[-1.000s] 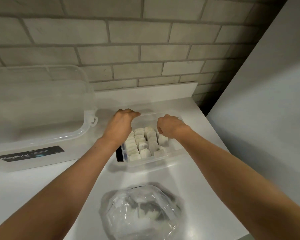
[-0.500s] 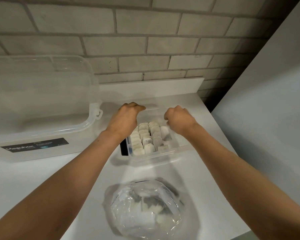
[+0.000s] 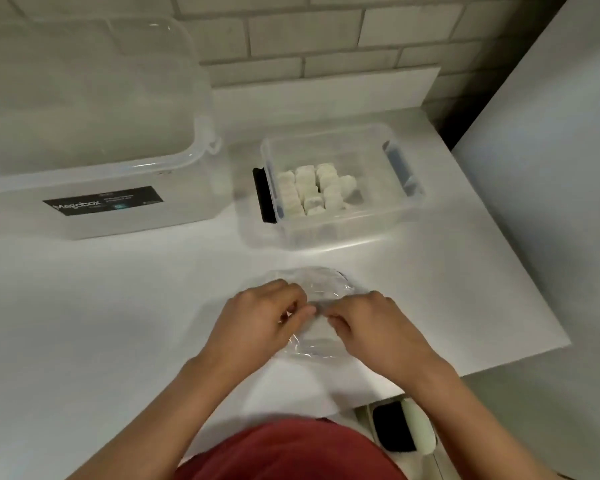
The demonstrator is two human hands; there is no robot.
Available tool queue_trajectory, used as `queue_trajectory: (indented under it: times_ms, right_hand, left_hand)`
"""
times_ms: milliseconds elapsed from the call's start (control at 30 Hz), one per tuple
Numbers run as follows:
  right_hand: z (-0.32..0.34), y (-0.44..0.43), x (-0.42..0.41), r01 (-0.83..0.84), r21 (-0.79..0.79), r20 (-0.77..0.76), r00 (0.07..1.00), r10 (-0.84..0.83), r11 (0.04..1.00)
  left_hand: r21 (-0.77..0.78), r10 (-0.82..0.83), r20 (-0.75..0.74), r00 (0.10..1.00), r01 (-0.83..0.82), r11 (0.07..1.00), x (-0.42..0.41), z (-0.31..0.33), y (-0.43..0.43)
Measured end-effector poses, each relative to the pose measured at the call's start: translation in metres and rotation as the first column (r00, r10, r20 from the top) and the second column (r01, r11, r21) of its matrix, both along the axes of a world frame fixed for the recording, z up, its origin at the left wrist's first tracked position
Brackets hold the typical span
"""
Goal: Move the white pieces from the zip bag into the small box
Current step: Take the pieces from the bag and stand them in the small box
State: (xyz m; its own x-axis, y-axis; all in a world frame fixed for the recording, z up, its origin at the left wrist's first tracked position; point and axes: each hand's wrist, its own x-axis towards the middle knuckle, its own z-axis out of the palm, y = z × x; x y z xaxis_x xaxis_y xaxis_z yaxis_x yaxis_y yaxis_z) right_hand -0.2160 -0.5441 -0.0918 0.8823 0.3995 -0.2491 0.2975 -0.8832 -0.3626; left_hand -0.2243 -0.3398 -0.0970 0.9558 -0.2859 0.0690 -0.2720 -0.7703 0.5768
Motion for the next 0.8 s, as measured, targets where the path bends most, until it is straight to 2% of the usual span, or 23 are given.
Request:
queue_trajectory:
  times_ms: [67, 133, 267, 367, 467, 533, 667, 800]
  right_hand:
    - [-0.023, -0.004, -0.004, 0.055, -0.162, 0.035, 0.998, -0.05, 0.985]
    - [-0.035, -0.008, -0.004, 0.103, -0.227, 0.061, 0.994, -0.092, 0.968]
    - [-0.035, -0.008, -0.004, 0.142, -0.181, 0.071, 0.989, -0.131, 0.973]
    - [-0.026, 0.007, -0.008, 0.093, -0.167, 0.101, 0.992, -0.077, 0.982]
    - [-0.026, 0.025, -0.003, 0.046, -0.127, 0.11, 0.993, -0.032, 0.991]
    - [-0.031, 0.031, 0.002, 0.043, -0.156, 0.097, 0.995, -0.028, 0.987]
    - [-0.038, 0.03, 0.009, 0.051, -0.185, 0.082, 0.996, -0.036, 0.981]
    - [-0.039, 0.028, 0.012, 0.026, -0.196, 0.057, 0.998, -0.015, 0.98]
  left_hand:
    - [0.225, -0.042, -0.144, 0.989, 0.074, 0.971, -0.01, -0.026, 0.003]
    - [0.335, -0.017, -0.223, 0.975, 0.094, 0.937, -0.01, -0.036, 0.01]
    - [0.314, -0.012, -0.252, 0.968, 0.094, 0.945, -0.004, -0.034, 0.011]
    - [0.348, -0.01, -0.269, 0.963, 0.107, 0.931, -0.002, -0.031, 0.008]
    - [0.294, -0.072, -0.202, 0.977, 0.13, 0.947, -0.002, -0.03, 0.002]
    - [0.343, -0.074, -0.159, 0.984, 0.125, 0.931, -0.001, -0.03, -0.004]
    - [0.42, 0.055, -0.131, 0.99, 0.006, 0.908, 0.004, -0.036, -0.003]
    - [0.334, 0.128, -0.126, 0.984, -0.079, 0.939, 0.009, -0.042, 0.0]
